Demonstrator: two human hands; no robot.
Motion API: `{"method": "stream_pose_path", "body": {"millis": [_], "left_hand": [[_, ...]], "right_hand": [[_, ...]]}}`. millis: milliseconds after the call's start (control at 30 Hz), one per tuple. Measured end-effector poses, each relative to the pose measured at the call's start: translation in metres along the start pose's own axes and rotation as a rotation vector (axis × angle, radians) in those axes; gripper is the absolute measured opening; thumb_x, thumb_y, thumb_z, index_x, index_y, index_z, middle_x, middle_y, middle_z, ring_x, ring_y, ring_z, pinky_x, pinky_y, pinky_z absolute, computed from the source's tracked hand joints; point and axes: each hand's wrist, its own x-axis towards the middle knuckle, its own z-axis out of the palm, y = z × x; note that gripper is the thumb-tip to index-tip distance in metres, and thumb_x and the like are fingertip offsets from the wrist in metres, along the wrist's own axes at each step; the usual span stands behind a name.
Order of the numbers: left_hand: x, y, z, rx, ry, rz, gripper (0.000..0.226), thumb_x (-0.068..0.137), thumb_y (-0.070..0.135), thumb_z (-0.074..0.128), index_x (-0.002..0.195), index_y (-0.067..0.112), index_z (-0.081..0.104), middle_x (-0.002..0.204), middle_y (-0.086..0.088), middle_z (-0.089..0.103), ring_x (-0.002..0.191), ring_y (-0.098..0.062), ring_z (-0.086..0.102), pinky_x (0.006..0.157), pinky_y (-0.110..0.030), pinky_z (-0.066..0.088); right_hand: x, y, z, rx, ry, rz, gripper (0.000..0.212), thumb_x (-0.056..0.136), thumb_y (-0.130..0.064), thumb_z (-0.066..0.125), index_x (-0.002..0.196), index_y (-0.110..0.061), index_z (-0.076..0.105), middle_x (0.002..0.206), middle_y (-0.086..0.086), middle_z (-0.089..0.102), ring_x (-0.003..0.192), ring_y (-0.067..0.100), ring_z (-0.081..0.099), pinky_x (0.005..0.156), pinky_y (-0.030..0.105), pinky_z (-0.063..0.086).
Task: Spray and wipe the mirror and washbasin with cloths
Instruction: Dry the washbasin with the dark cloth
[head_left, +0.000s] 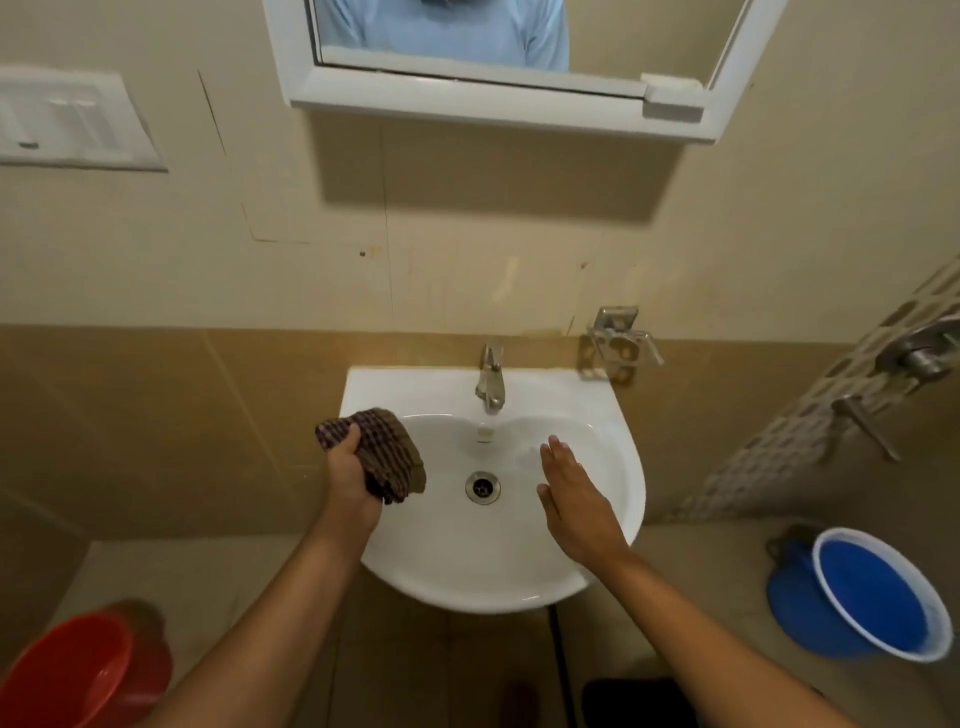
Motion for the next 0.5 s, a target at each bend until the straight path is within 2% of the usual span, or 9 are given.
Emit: {"method": "stream_pose_path", "body": {"millis": [133, 267, 400, 500], "left_hand": [[0.038, 0.01, 0.024, 0.055, 0.026, 0.02, 0.046, 0.102, 0.034, 0.048, 0.137, 0.005, 0.051, 0.129, -0.017, 0.061, 0.113, -0.035, 0.062, 0.082, -0.046, 0.054], [0.07, 0.017, 0.05, 0.135, 0.064, 0.065, 0.043, 0.1, 0.035, 0.053, 0.132, 0.006, 0.054, 0.12, -0.013, 0.066, 0.102, -0.033, 0.066, 0.071, -0.042, 0.056], [0.104, 0.023, 0.059, 0.197, 0.133, 0.133, 0.043, 0.099, 0.035, 0.054, 0.131, 0.005, 0.057, 0.119, -0.011, 0.067, 0.108, -0.033, 0.065, 0.092, -0.049, 0.054], [0.125, 0.029, 0.06, 0.255, 0.242, 0.257, 0.037, 0.099, 0.031, 0.055, 0.125, 0.005, 0.059, 0.116, -0.009, 0.068, 0.108, -0.032, 0.066, 0.092, -0.045, 0.055]], "right_hand": [[0.037, 0.011, -0.002, -0.022, -0.027, -0.047, 0.056, 0.105, -0.029, 0.029, 0.154, -0.012, 0.009, 0.163, 0.001, 0.001, 0.15, 0.014, 0.001, 0.121, 0.028, 0.003], [0.08, 0.021, -0.004, -0.037, -0.073, -0.138, 0.055, 0.105, -0.026, 0.026, 0.154, -0.008, 0.007, 0.163, 0.005, -0.002, 0.15, 0.017, -0.003, 0.117, 0.024, -0.004], [0.12, 0.035, -0.005, -0.054, -0.114, -0.178, 0.055, 0.105, -0.024, 0.027, 0.153, -0.006, 0.007, 0.163, 0.008, -0.001, 0.15, 0.02, 0.0, 0.118, 0.027, -0.001], [0.146, 0.048, -0.004, -0.088, -0.119, -0.201, 0.055, 0.105, -0.024, 0.029, 0.153, -0.004, 0.011, 0.162, 0.011, 0.006, 0.15, 0.024, 0.007, 0.121, 0.035, 0.01]]}}
